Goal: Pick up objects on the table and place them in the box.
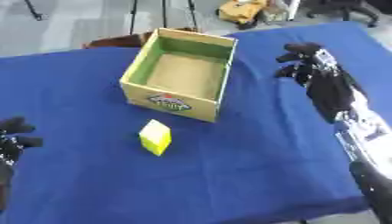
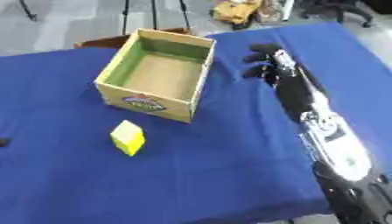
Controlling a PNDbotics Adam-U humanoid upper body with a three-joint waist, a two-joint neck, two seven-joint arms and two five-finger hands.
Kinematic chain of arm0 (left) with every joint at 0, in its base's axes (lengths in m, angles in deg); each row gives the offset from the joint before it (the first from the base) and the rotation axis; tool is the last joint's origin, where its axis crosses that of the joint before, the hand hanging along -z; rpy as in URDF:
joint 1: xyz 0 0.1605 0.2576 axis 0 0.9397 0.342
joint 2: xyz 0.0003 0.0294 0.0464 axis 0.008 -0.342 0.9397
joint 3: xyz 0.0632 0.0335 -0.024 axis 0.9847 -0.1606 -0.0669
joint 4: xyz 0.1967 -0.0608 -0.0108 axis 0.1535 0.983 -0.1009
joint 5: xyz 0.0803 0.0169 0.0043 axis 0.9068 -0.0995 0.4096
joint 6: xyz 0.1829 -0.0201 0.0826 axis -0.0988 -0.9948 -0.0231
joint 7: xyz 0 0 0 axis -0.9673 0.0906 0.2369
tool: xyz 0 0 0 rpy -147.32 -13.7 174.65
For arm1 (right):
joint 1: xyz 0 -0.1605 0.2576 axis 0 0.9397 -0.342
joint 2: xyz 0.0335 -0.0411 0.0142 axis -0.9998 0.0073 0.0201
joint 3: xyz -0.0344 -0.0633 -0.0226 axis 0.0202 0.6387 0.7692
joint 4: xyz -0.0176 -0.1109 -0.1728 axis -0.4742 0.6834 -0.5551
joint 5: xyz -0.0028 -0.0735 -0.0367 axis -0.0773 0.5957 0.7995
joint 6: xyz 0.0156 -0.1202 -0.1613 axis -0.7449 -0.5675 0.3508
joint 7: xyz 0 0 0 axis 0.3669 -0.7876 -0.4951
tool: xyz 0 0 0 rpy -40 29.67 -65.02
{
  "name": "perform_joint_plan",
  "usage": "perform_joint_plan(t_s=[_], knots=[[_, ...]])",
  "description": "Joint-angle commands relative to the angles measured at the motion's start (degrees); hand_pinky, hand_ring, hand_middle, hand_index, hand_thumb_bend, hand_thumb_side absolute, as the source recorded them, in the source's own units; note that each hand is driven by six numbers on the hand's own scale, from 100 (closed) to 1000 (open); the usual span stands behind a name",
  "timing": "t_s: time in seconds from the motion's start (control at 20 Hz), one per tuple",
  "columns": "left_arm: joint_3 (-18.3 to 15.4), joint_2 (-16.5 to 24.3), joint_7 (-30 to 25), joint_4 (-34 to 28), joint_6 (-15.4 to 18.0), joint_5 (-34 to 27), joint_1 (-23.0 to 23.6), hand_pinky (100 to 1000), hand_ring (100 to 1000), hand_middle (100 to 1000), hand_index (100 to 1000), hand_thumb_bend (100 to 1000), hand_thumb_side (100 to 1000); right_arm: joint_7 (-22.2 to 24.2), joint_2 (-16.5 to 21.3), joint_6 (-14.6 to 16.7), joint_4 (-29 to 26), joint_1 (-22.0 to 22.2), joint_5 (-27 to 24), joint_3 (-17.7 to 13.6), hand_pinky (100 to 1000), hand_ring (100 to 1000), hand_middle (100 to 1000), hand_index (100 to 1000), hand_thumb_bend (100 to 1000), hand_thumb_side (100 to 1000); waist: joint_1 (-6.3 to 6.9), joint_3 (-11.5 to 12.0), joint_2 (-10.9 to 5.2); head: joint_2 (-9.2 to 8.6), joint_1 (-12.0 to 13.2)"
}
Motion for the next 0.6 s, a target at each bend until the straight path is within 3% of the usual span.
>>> perform_joint_plan(t_s=[0.05, 0.3, 0.6], knots=[[-0.5, 1.1, -0.2, -0.7, 0.0, 0.0, -0.3, 725, 527, 598, 750, 628, 901, 0.1, 0.8, 0.1, -0.6, -0.4, -0.3, -0.5, 824, 621, 690, 858, 100, 894, -0.02, 0.1, -0.84, 1.00, 0.9], [-0.5, 1.1, -0.2, -0.7, 0.0, 0.1, -0.3, 725, 527, 598, 751, 627, 901, 0.1, 0.8, 0.0, -0.6, -0.3, -0.3, -0.5, 824, 622, 690, 858, 100, 896, 0.07, 0.0, -0.78, 1.94, 3.1], [-0.5, 1.1, -0.2, -0.6, 0.0, 0.2, -0.3, 725, 528, 598, 751, 626, 901, 0.1, 0.7, 0.0, -0.6, -0.2, -0.2, -0.6, 824, 622, 690, 858, 100, 897, 0.11, 0.0, -0.73, 2.53, 3.9]])
